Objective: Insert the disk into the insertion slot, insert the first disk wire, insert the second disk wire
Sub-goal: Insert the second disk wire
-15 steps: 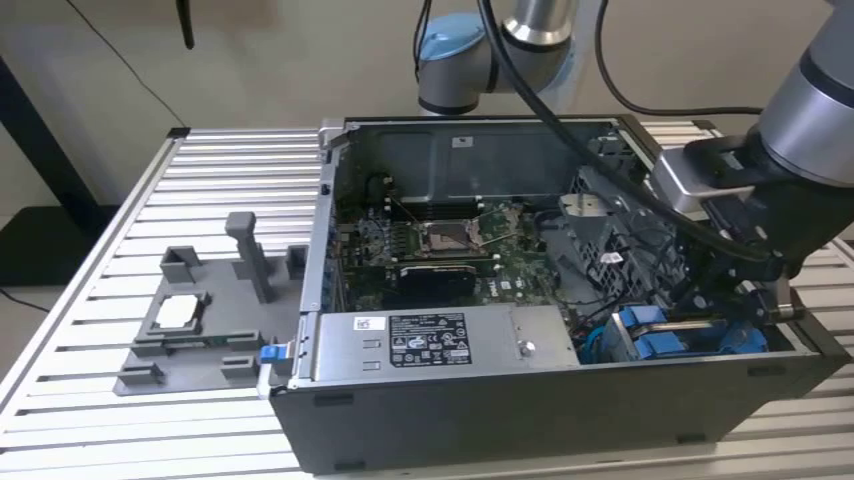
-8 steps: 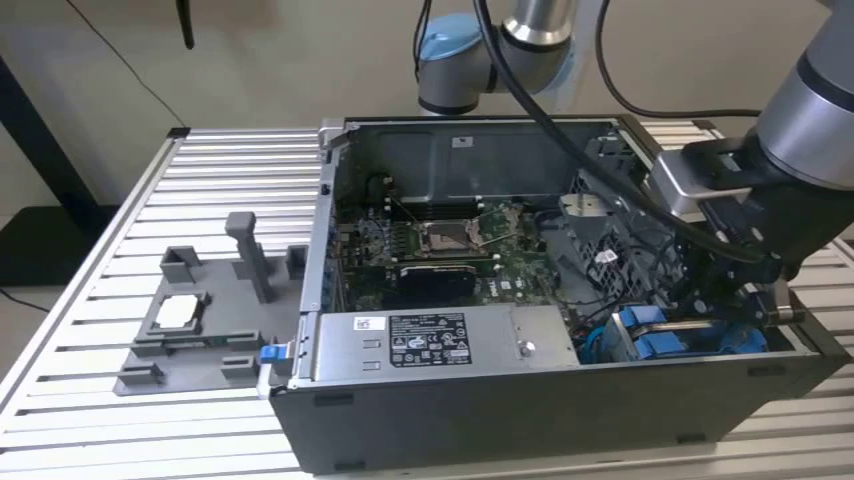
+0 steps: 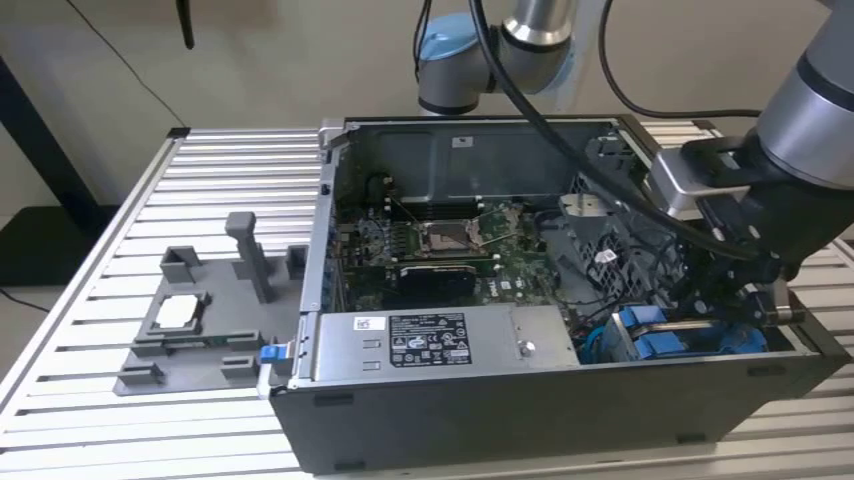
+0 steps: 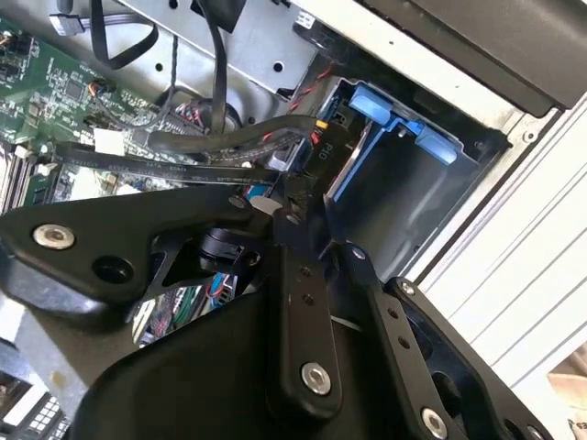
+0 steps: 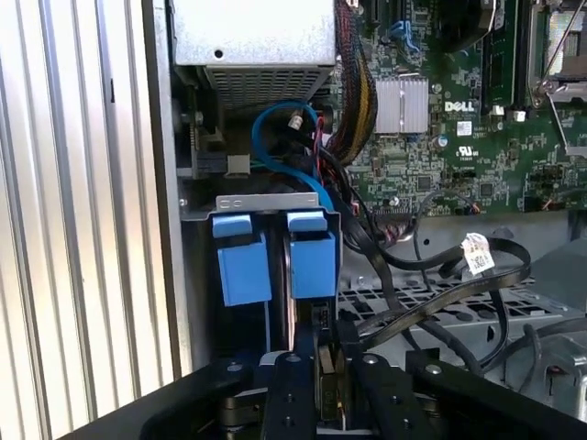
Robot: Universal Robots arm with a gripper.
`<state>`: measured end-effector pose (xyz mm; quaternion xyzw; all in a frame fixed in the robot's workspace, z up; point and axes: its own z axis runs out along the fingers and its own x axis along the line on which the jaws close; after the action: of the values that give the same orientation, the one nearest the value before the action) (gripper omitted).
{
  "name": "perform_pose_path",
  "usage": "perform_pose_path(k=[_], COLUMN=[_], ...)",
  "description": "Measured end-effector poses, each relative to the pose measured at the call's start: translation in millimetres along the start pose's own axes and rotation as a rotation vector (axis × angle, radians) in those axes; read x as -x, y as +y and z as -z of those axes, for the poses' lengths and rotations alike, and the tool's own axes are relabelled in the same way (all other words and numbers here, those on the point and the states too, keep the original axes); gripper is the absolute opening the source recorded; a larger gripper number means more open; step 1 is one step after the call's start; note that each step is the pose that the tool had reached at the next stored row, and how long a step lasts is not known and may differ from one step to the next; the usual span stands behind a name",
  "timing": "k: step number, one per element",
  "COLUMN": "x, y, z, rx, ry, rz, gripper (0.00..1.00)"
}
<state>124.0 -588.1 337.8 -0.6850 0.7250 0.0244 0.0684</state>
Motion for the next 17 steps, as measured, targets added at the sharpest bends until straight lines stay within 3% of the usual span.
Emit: perform_pose_path(k=[7,17], x=[2.0,3.5], y=[-0.9,-1.5], z=[15.1,26.4], rx=[-0.0037,-0.004], ry=[0.0017,0.0016], rz=[-0.028,-0.03], gripper=[0.24,0.24])
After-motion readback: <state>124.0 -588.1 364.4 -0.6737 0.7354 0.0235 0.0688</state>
